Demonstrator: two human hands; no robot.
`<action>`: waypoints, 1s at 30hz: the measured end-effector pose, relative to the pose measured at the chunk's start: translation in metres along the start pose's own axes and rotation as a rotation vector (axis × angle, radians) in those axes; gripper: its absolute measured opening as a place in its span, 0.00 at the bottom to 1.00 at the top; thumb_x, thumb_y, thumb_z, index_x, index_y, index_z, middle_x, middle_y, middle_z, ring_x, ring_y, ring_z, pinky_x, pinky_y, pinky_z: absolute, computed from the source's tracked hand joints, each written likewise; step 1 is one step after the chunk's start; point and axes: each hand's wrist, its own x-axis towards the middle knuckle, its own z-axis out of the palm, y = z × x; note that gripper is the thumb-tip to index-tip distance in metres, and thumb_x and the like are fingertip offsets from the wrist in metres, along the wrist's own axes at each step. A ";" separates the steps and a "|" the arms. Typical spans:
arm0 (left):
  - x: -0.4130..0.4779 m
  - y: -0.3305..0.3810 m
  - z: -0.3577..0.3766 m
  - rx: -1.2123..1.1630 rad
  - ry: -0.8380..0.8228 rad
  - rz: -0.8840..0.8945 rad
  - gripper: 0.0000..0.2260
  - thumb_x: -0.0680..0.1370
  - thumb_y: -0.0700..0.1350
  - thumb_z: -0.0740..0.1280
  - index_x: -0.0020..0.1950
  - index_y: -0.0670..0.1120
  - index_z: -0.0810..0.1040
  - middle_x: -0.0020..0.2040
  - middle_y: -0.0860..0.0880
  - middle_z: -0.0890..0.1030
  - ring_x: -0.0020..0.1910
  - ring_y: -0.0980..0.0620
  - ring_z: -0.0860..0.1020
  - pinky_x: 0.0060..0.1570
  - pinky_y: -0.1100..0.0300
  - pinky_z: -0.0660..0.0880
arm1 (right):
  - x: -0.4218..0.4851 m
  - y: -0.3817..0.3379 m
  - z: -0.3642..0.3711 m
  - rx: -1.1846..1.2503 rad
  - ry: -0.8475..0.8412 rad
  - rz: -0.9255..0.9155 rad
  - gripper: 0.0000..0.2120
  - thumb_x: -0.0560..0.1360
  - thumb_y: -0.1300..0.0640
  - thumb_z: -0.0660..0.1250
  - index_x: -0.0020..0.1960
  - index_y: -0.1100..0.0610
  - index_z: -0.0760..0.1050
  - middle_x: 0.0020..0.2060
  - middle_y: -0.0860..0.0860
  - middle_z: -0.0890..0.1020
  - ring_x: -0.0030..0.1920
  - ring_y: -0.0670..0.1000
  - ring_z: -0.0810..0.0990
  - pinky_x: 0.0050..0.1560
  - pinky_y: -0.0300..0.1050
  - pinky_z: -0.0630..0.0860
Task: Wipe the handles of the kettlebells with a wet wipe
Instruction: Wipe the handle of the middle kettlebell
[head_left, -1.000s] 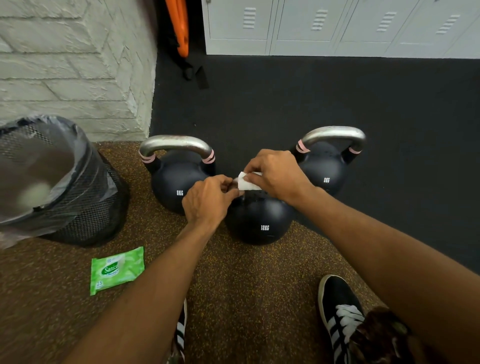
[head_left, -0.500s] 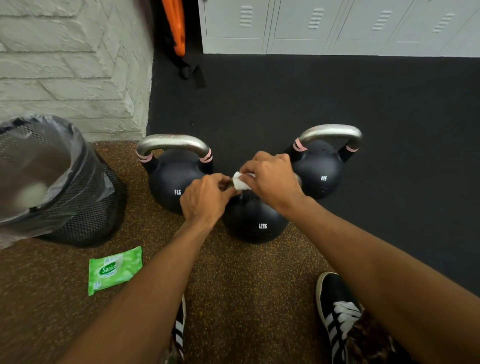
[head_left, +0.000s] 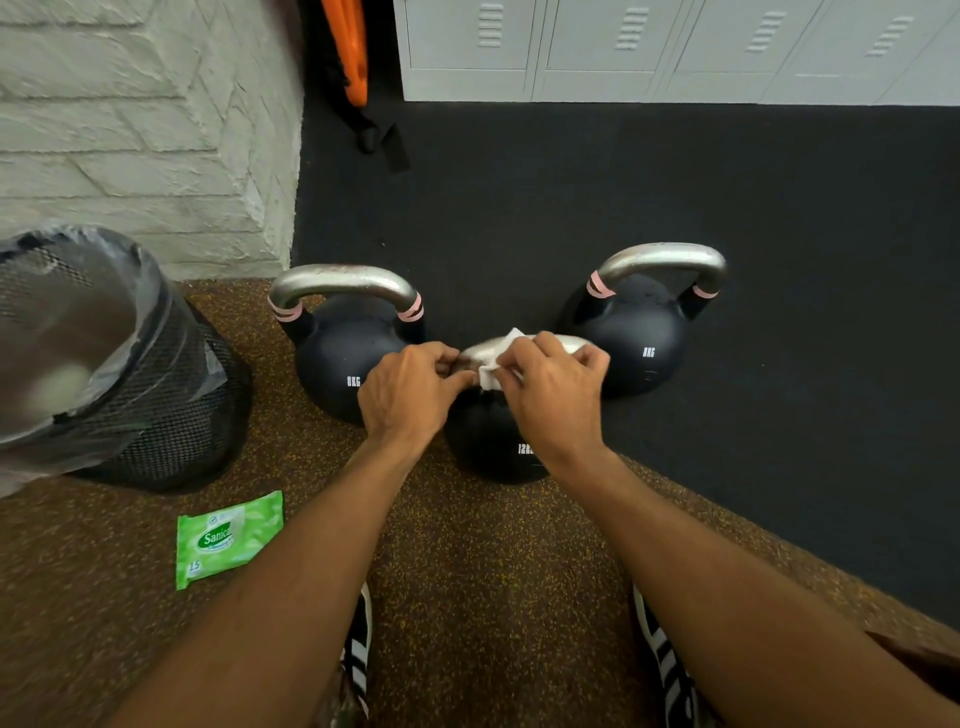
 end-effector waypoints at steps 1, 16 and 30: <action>0.000 0.000 0.000 -0.002 0.001 -0.008 0.18 0.73 0.61 0.72 0.61 0.56 0.81 0.51 0.57 0.85 0.51 0.53 0.82 0.44 0.55 0.78 | -0.003 0.004 0.000 0.014 0.001 0.019 0.03 0.75 0.52 0.70 0.47 0.50 0.78 0.43 0.46 0.80 0.42 0.49 0.77 0.49 0.46 0.56; 0.001 -0.001 0.001 0.002 -0.014 0.011 0.18 0.75 0.60 0.70 0.62 0.55 0.80 0.53 0.55 0.84 0.51 0.54 0.81 0.43 0.58 0.76 | 0.006 -0.009 0.000 0.067 -0.054 -0.028 0.07 0.78 0.51 0.66 0.50 0.50 0.81 0.47 0.48 0.80 0.47 0.50 0.78 0.52 0.49 0.59; 0.005 -0.004 0.001 0.050 -0.034 0.045 0.20 0.73 0.61 0.72 0.63 0.60 0.77 0.53 0.53 0.83 0.54 0.50 0.79 0.48 0.53 0.78 | 0.105 0.021 -0.040 0.041 -0.666 0.110 0.08 0.76 0.47 0.69 0.52 0.46 0.84 0.50 0.47 0.84 0.54 0.51 0.80 0.50 0.47 0.74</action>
